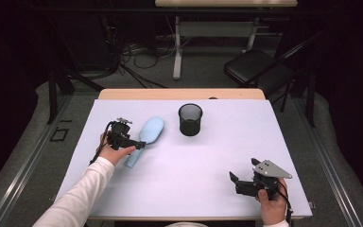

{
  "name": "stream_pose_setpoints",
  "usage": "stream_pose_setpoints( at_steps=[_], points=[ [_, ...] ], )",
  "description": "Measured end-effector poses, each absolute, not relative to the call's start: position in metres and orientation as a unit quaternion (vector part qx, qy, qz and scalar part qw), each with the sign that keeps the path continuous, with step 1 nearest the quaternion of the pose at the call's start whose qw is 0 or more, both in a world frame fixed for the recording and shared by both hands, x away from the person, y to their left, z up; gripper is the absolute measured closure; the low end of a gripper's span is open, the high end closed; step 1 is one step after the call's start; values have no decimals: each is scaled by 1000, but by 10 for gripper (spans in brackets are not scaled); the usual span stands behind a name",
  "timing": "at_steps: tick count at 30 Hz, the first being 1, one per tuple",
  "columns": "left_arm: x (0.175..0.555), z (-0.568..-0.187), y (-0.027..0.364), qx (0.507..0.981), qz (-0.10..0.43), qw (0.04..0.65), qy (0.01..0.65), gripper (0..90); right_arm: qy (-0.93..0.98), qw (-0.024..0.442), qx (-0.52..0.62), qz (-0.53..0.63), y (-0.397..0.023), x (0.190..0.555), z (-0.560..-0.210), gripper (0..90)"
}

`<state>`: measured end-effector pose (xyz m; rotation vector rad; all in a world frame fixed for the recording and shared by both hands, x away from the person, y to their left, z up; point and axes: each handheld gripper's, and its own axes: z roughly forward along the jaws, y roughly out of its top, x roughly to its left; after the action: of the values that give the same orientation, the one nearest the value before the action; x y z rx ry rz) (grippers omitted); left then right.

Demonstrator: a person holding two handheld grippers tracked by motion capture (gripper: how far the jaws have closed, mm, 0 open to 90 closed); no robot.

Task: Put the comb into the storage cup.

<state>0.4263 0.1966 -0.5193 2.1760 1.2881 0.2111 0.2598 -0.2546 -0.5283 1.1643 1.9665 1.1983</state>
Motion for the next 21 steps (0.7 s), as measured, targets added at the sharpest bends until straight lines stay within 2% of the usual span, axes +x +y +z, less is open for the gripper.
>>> stream_pose_setpoints(
  at_steps=[4, 8, 15, 21],
  points=[
    [426, -521, 193, 824, 90, 296, 474, 324, 732, 277, 434, 446, -255, 260, -528, 67],
    [427, -525, 189, 827, 89, 291, 473, 349, 732, 277, 433, 447, -255, 260, -528, 68],
    [425, -531, 184, 827, 80, 295, 472, 457, 734, 275, 432, 446, -255, 260, -528, 74],
    [426, -535, 180, 827, 84, 290, 473, 494, 734, 275, 433, 446, -256, 260, -528, 77]
  ],
)
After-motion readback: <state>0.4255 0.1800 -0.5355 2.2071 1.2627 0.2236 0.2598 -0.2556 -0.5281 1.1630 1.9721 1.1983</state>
